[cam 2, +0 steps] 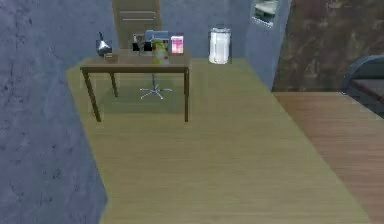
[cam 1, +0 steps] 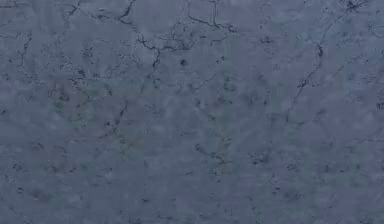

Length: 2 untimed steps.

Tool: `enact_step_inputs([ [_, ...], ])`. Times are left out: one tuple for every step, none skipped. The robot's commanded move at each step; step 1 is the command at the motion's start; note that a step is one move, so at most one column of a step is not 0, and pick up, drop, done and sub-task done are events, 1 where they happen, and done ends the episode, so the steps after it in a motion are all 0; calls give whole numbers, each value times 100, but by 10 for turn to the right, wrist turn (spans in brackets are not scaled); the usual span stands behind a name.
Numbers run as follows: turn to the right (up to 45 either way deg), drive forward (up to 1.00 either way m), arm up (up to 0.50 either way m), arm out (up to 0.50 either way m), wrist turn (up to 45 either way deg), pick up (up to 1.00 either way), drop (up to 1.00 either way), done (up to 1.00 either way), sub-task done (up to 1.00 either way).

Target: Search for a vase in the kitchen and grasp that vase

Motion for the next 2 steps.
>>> enact_step_inputs([
  [450, 0, 0, 0, 0, 0, 0, 0, 0],
  [450, 0, 0, 0, 0, 0, 0, 0, 0],
])
